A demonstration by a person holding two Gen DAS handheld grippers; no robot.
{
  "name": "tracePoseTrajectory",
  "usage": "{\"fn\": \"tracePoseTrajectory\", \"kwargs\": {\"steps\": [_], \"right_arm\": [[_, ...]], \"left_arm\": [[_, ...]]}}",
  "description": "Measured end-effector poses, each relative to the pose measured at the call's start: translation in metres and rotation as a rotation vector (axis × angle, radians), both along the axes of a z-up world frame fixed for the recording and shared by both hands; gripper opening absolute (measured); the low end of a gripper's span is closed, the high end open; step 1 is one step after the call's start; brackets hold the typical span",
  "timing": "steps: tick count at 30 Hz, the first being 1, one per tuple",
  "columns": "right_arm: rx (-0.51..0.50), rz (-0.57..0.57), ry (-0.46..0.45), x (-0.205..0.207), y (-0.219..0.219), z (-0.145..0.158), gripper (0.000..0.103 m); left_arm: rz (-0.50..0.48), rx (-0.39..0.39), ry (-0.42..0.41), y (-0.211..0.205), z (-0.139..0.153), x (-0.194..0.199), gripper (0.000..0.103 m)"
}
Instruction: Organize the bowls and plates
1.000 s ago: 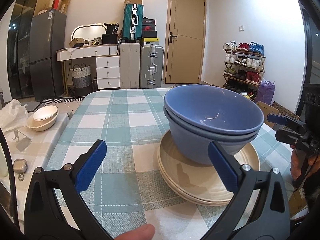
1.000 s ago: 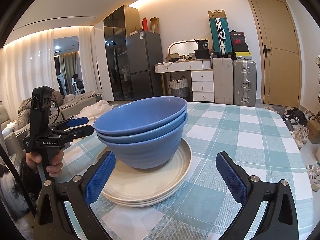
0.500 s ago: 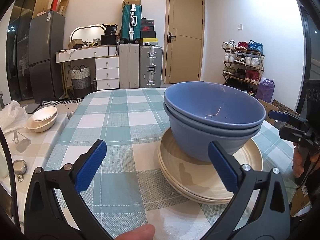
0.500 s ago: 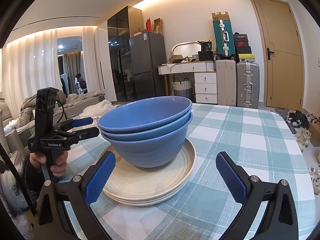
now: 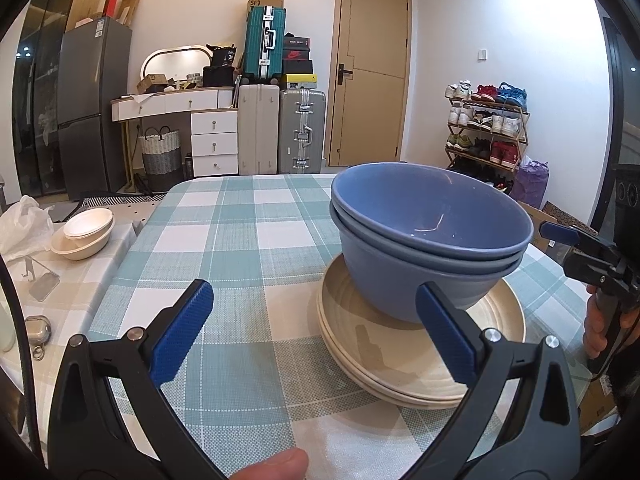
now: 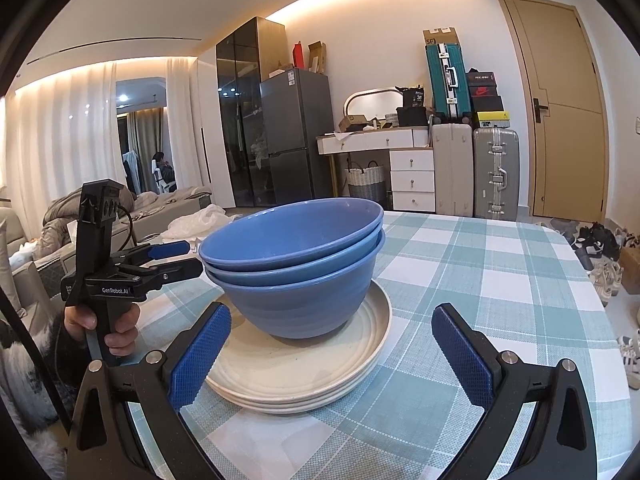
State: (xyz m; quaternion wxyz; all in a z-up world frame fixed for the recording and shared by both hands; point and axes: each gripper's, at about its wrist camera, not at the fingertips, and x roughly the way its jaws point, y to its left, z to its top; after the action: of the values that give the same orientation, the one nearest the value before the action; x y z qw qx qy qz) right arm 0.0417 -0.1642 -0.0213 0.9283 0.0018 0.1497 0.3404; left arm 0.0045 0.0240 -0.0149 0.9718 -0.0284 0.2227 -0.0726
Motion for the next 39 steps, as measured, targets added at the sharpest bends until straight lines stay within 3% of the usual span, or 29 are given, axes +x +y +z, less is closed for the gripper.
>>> {"fn": "tracePoseTrajectory", "kwargs": {"steps": [39], "right_arm": [[-0.004, 0.003, -0.004, -0.0004, 0.0014, -0.0006, 0.102]], "left_arm": [[-0.003, 0.008, -0.011, -0.0008, 0.0009, -0.0002, 0.101]]}}
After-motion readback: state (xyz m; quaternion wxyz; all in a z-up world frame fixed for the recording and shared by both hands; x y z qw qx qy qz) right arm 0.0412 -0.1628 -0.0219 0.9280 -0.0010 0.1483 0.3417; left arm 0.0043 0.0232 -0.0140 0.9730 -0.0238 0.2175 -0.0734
